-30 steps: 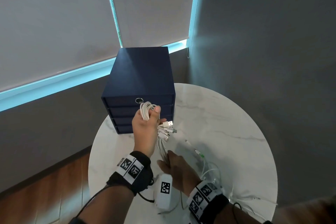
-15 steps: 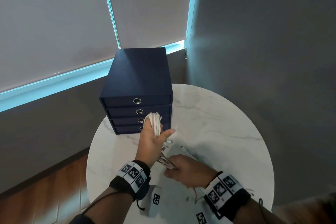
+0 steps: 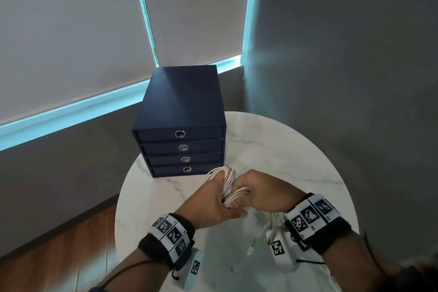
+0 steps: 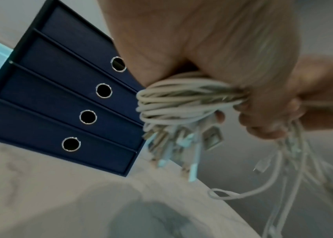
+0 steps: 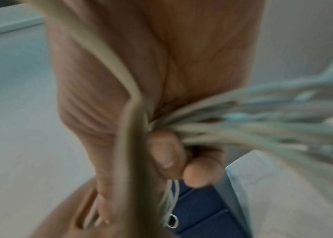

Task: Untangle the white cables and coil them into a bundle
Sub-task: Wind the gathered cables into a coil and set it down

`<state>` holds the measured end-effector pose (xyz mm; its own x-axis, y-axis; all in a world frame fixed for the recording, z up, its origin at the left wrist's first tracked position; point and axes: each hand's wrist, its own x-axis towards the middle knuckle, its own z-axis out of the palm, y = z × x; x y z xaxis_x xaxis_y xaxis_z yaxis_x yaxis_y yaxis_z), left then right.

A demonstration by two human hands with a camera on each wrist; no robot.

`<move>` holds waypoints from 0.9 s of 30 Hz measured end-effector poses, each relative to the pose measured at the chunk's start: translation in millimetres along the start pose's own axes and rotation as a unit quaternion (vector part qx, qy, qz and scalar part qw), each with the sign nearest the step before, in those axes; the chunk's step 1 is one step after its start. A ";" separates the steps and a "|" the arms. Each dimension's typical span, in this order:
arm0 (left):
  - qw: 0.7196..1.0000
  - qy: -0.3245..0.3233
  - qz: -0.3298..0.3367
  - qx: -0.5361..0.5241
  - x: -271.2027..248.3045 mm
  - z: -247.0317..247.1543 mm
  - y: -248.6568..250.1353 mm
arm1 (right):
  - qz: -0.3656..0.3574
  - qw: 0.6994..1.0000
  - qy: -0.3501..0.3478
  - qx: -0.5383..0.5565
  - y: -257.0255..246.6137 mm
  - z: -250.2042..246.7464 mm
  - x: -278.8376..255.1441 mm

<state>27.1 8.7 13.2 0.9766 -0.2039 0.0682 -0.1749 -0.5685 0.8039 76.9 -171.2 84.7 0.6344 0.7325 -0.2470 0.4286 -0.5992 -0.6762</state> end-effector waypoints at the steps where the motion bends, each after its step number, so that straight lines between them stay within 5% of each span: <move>1: 0.999 0.007 0.018 0.033 0.7 1.1 -1.1 | -0.001 1.000 0.005 -0.031 2.6 -1.0 1.6; 4: 0.995 0.013 0.047 0.089 3.5 0.4 -4.5 | -0.008 0.995 0.014 -0.103 15.5 -1.6 3.5; 9: 0.996 -0.010 -0.040 0.083 7.5 -5.0 -4.3 | 0.039 0.988 0.023 -0.150 47.4 1.2 0.8; 11: 0.994 -0.008 -0.088 0.066 9.2 -5.3 -1.7 | 0.078 0.993 0.034 -0.076 62.8 -8.1 -1.1; 14: 0.986 -0.002 -0.155 0.058 14.1 -7.3 -2.0 | 0.093 0.962 0.237 0.098 66.3 -38.6 -8.1; 17: 0.979 -0.008 -0.203 0.013 17.6 -7.5 -5.2 | 0.030 0.868 0.483 0.114 39.8 -59.9 -26.5; 19: 0.974 -0.014 -0.221 -0.039 19.6 -5.7 -4.2 | -0.055 0.838 0.535 0.093 16.0 -51.6 -37.6; 23: 0.967 -0.005 -0.240 -0.086 27.0 -2.5 8.0 | -0.169 0.889 0.420 -0.068 0.0 18.0 -38.6; 27: 0.972 -0.010 -0.202 -0.123 29.1 -4.4 26.4 | -0.135 0.924 0.331 -0.137 32.2 72.5 -15.7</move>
<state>51.5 -8.7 39.0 0.9562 -0.0204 -0.2919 0.2601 -0.3975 0.8799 34.1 -178.6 16.5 0.6964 0.5629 0.4451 0.7176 -0.5495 -0.4279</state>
